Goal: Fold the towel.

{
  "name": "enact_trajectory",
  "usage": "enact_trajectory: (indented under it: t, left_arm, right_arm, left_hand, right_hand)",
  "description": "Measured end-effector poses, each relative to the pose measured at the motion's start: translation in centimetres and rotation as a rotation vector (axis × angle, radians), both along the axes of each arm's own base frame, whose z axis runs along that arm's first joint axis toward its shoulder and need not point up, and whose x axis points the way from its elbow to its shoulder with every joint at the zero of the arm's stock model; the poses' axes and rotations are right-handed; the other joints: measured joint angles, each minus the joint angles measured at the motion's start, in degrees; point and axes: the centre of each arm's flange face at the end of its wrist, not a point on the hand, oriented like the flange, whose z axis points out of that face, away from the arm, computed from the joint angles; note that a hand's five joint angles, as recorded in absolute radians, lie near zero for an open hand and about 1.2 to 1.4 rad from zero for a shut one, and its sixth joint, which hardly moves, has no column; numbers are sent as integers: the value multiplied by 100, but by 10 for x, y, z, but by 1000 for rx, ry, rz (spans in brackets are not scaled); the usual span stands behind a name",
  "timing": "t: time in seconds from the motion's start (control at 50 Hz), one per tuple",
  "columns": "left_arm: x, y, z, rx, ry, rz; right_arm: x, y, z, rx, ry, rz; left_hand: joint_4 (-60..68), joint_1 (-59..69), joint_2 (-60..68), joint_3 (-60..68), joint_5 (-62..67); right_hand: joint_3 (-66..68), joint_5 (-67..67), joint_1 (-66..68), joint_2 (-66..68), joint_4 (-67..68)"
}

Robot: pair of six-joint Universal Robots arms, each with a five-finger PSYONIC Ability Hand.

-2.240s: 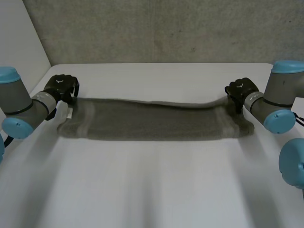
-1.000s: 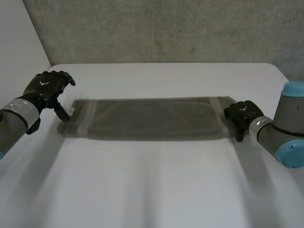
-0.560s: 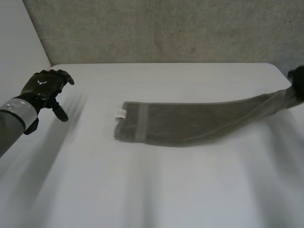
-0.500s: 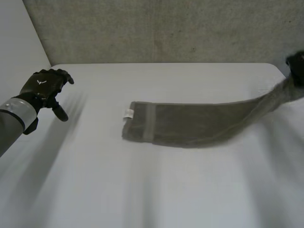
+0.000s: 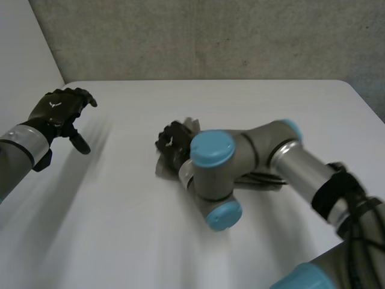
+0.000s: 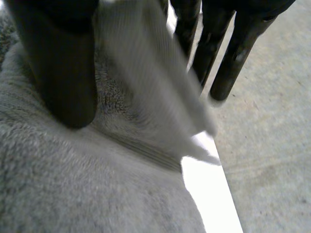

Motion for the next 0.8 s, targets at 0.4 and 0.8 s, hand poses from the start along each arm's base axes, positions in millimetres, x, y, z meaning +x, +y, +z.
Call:
enact_trajectory:
  t: [0.4,0.8]
  left_arm:
    - [-1,2,-3,1,0,-3]
    - [-11,11,-4,7,-1,-34]
  right_arm:
    - [-34,-31,146,122,-386,-91]
    - [-187,-74,90,490,-261,-450]
  left_hand:
    - [0,0,0,0,-5]
    - [0,0,0,0,-5]
  right_hand:
    - [-2593,-2418,-2574,-2455,-2538]
    - [-2096,-1821,-2002,-1939,-2067]
